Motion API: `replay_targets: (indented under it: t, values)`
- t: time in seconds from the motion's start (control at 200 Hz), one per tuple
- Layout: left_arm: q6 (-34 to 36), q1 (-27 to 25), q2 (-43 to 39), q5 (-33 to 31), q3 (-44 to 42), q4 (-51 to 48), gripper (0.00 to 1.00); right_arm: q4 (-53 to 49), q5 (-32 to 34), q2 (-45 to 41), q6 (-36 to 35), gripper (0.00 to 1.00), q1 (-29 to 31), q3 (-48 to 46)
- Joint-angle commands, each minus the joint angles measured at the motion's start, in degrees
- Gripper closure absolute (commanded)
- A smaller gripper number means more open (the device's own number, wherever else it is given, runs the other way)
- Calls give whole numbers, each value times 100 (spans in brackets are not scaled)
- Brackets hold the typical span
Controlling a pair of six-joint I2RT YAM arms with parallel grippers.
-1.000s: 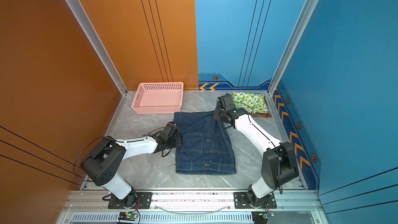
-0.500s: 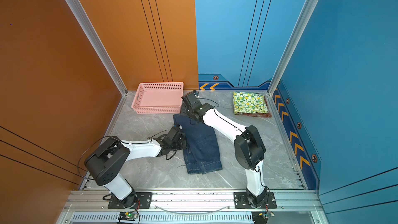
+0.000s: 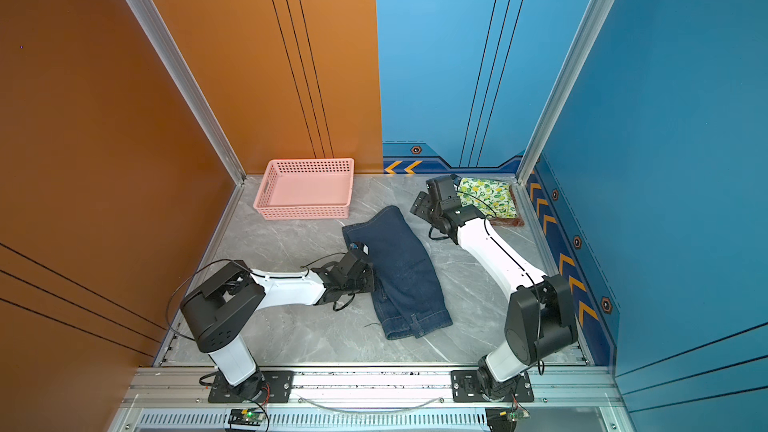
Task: Fold and stack the skirts
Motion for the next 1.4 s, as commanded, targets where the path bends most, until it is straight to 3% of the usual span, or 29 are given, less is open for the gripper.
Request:
replay_targets:
  t: [0.0, 0.08, 0.24, 0.37, 0.471, 0.591, 0.816, 0.956, 1.096, 1.232, 1.397]
  values:
    - [163, -368, 374, 448, 4, -956, 100, -230, -409, 83, -414, 14, -52, -285]
    - [445, -567, 345, 614, 208, -1109, 100, -290, -636, 351, -604, 14, -7, -216]
    - [664, -857, -81, 409, 297, -1627, 75, -301, -675, 973, -808, 14, 309, -2]
    - [542, -818, -1006, 89, -112, -2129, 57, -299, -615, 1606, -872, 15, 656, 302]
    - [489, -655, -1848, -203, -333, -2805, 50, -297, -499, 2102, -882, 14, 916, 623]
    - [377, -28, -2854, -298, -536, -3628, 49, -444, -406, 2800, -1018, 15, 1156, 1234]
    - [755, 1885, -4129, -64, -652, -4463, 45, -808, -965, 4008, -1958, 15, 1618, 2570]
    - [1119, 2600, -3949, 236, -463, -4571, 45, -1154, -1395, 4364, -2830, 14, 1877, 3435]
    - [1283, 2632, -3301, 260, -167, -4479, 43, -1154, -1795, 4022, -3517, 8, 1930, 3422]
    - [1412, 2542, -2532, 309, 151, -4237, 42, -566, -1649, 2875, -3808, 1, 1895, 2230]
    - [1708, 2328, -1489, 71, 819, -4159, 41, 281, -1305, 1334, -3043, 0, 1674, 559]
